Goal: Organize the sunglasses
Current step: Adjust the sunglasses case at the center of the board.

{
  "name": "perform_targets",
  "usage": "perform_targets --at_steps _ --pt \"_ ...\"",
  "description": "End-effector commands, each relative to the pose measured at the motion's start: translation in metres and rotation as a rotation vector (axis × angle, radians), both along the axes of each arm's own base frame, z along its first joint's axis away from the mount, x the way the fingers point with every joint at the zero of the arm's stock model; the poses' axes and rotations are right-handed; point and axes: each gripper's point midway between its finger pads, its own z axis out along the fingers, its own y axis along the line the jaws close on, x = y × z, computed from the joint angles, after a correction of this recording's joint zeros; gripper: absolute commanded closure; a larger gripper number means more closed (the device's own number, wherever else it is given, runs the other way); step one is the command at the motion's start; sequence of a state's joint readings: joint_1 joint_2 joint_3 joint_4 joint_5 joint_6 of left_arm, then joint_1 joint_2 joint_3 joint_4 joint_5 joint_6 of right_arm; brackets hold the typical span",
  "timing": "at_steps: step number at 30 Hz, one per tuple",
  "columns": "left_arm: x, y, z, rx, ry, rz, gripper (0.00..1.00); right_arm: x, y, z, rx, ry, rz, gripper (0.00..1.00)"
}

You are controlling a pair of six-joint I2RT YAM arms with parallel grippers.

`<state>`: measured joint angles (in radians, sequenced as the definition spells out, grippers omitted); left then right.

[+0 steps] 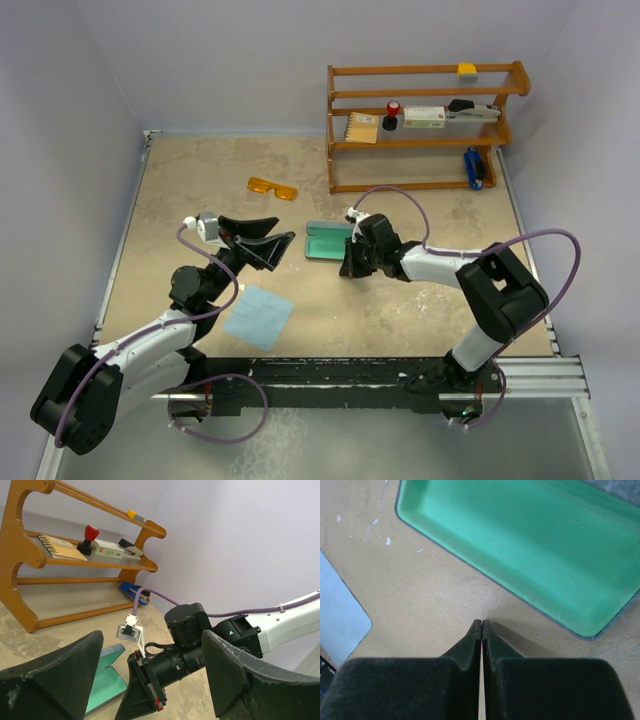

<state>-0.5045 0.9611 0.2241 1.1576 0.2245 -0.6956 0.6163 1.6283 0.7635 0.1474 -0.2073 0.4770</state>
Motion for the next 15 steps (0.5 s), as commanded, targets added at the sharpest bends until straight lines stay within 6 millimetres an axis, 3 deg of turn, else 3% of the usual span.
perform_targets --at_steps 1,15 --pt "-0.003 0.001 0.016 -0.025 -0.05 -0.01 0.23 0.019 0.004 0.006 -0.014 -0.051 -0.017 1.0" --pt "-0.002 -0.003 0.014 -0.015 -0.048 -0.021 0.23 0.046 -0.004 -0.001 -0.034 -0.069 -0.092 1.0"
